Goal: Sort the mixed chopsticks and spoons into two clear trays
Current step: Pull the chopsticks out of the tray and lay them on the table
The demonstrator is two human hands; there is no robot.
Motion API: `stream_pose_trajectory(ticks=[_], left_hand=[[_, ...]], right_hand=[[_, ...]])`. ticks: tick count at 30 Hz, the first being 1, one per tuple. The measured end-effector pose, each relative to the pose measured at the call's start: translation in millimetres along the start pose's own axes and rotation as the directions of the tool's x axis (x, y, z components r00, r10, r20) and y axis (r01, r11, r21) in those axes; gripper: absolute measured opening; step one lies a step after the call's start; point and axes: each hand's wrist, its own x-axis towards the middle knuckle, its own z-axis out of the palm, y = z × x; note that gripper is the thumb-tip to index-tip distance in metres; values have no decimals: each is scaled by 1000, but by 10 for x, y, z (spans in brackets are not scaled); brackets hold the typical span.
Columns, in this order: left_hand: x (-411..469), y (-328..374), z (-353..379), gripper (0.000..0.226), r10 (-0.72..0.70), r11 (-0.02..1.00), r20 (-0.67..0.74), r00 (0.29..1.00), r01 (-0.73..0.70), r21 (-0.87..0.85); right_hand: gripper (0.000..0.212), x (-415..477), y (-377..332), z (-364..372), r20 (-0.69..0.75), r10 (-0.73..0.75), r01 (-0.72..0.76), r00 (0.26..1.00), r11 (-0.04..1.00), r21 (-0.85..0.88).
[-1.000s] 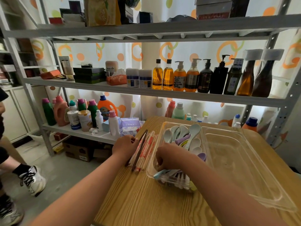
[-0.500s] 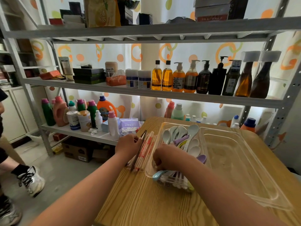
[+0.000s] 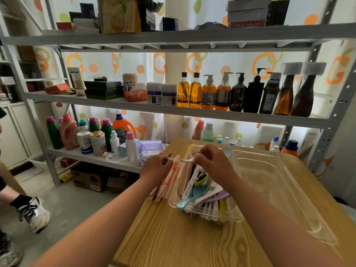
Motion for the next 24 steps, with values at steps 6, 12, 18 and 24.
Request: stream_pose_trajectory(ticks=[6, 12, 18, 24], left_hand=[[-42, 127, 2, 31, 71, 995, 6, 997, -70, -76], [-63, 248, -18, 28, 135, 974, 16, 991, -129, -188], [-52, 277, -16, 22, 206, 917, 81, 975, -164, -363], [-130, 402, -95, 15, 411, 800, 181, 893, -259, -542]], right_hand=[[2, -32, -86, -137, -174, 55, 8, 983, 939, 344], [23, -62, -228, -247, -233, 11, 75, 972, 931, 358], [19, -14, -387, -317, -381, -34, 198, 924, 895, 401], [24, 35, -371, -323, -437, 76, 171, 896, 849, 499]])
